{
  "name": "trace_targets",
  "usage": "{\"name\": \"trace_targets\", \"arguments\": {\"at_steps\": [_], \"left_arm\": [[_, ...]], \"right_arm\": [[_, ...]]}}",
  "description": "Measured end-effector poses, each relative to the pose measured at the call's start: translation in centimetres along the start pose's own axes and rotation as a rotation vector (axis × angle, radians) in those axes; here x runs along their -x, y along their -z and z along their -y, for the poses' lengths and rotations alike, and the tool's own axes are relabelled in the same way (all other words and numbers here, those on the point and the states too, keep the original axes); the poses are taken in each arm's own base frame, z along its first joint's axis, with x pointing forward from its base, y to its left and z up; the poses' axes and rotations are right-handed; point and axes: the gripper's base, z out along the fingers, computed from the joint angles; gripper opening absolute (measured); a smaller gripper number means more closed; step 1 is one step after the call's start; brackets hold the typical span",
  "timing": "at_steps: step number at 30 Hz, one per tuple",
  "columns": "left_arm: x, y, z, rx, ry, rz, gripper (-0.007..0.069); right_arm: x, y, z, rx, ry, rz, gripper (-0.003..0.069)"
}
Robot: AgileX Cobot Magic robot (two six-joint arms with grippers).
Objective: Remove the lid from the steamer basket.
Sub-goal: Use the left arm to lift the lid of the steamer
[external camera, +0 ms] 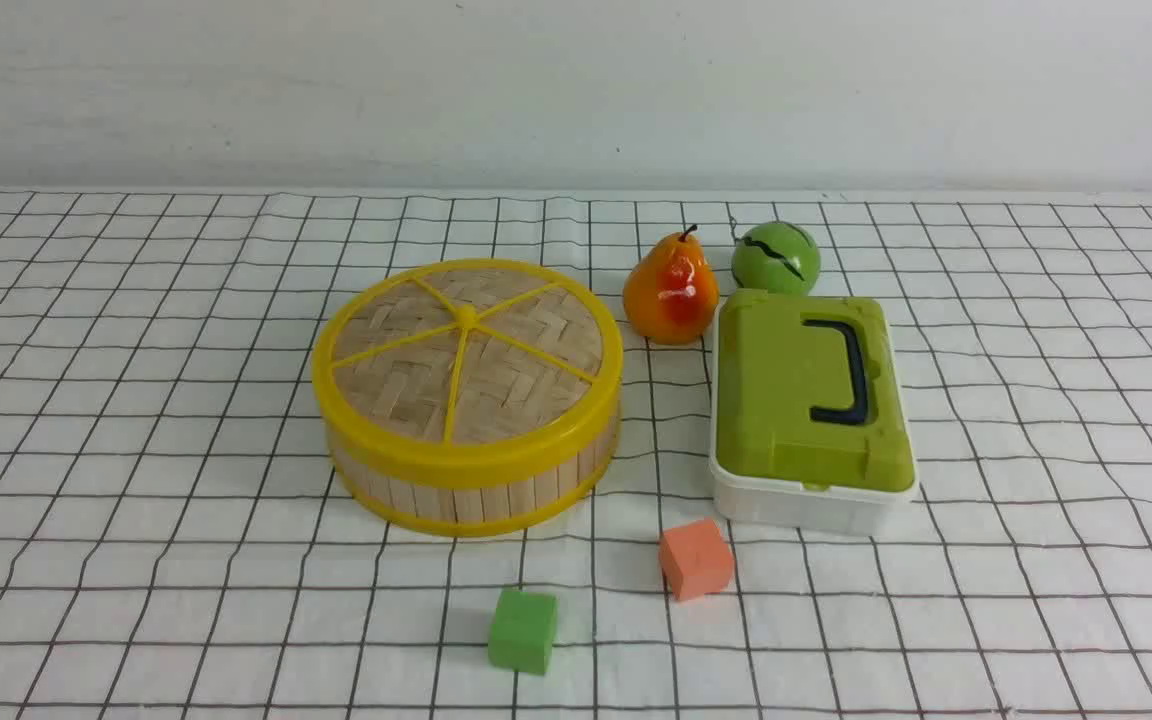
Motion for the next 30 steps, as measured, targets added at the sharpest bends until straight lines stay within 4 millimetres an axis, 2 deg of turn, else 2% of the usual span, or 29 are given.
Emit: {"name": "trace_targets", "arguments": {"at_steps": [30], "left_arm": [[0.00, 0.00, -0.03, 0.004, -0.011, 0.000, 0.0055]], "right_arm": [[0.00, 0.00, 0.00, 0.000, 0.000, 0.000, 0.0239]]}}
